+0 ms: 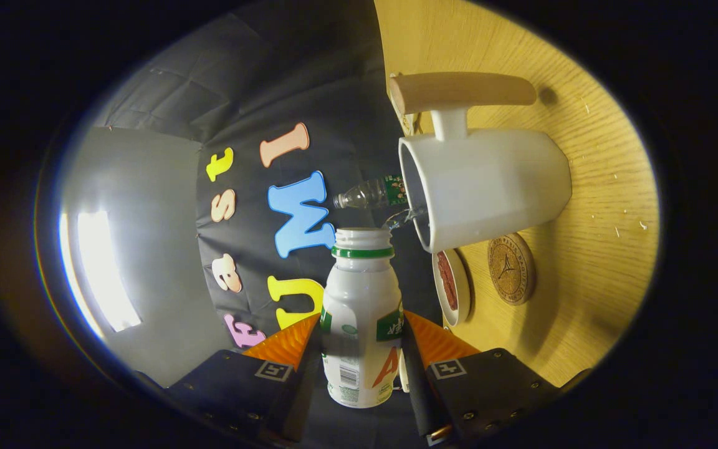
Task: Take the bottle from table, then pour the juice into the cup, finally place the bottle on the coaster
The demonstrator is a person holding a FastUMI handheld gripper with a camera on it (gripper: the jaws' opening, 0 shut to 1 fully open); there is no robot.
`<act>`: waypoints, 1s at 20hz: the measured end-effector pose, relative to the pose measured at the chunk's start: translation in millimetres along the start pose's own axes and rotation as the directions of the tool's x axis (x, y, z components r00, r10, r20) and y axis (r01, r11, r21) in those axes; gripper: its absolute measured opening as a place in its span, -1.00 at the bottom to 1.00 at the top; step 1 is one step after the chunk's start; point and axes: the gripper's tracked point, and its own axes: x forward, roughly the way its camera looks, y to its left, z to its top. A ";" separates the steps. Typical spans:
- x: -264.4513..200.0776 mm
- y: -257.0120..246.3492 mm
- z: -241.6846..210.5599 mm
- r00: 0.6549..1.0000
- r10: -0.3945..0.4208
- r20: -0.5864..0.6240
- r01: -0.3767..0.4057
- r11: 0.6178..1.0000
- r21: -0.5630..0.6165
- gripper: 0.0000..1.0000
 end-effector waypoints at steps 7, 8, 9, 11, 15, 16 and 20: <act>-2.3 -0.7 3.4 1.000 0.008 0.020 -0.009 0.999 0.041 0.30; -3.2 -0.3 3.5 1.000 0.009 0.022 -0.010 0.999 0.045 0.30; -2.3 1.8 3.5 1.000 0.010 0.024 -0.011 0.999 0.048 0.31; -0.8 1.5 3.0 1.000 0.011 0.027 -0.013 0.999 0.051 0.30; -4.1 2.3 2.2 0.999 0.023 0.029 -0.024 0.998 0.060 0.30; -2.9 2.2 3.2 0.999 0.025 0.030 -0.027 0.998 0.061 0.31; -6.1 2.3 7.3 0.998 0.040 0.049 -0.044 0.996 0.078 0.31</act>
